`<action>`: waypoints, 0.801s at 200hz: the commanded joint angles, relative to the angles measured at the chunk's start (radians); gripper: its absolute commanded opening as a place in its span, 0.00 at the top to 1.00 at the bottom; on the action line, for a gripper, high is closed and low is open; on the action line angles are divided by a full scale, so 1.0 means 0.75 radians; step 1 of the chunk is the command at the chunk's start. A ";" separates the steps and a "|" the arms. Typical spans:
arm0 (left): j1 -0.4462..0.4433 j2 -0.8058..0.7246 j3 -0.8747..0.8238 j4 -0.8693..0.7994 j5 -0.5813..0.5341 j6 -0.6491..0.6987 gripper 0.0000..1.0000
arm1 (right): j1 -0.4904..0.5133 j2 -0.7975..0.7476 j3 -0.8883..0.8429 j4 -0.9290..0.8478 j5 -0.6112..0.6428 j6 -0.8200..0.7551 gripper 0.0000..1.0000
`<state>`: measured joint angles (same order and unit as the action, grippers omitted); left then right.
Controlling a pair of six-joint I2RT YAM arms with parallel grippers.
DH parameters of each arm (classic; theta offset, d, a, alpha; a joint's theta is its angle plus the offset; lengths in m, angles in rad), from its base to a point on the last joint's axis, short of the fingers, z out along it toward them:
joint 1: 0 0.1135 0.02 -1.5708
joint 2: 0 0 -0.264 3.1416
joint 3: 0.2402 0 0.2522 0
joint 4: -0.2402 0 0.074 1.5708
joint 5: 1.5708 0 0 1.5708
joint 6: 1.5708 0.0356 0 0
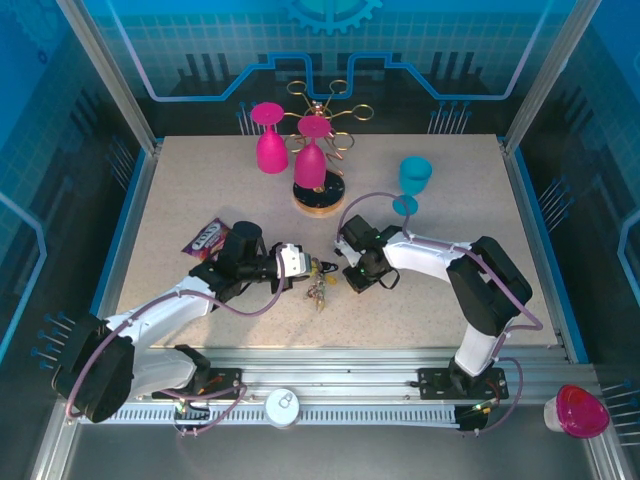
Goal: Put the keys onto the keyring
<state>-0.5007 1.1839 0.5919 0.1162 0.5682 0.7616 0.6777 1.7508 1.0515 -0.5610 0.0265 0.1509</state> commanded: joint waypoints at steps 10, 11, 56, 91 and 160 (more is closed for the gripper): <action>-0.008 0.009 -0.002 -0.009 0.003 0.024 1.00 | 0.001 0.013 0.041 -0.025 -0.002 0.005 0.91; -0.009 0.009 -0.002 -0.009 0.003 0.024 1.00 | 0.000 0.013 0.041 -0.025 -0.003 0.004 0.91; -0.009 0.009 -0.002 -0.012 0.001 0.026 1.00 | -0.001 0.006 0.039 -0.032 -0.003 0.003 0.99; -0.009 0.007 -0.002 -0.014 0.001 0.028 1.00 | -0.002 0.032 0.044 -0.039 -0.011 0.005 0.87; -0.007 0.005 -0.001 -0.014 0.000 0.030 1.00 | -0.004 0.046 0.054 -0.050 -0.019 -0.001 0.96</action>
<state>-0.5007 1.1839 0.5919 0.1139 0.5678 0.7624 0.6777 1.7695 1.0649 -0.5701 0.0227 0.1505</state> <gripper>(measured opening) 0.051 0.067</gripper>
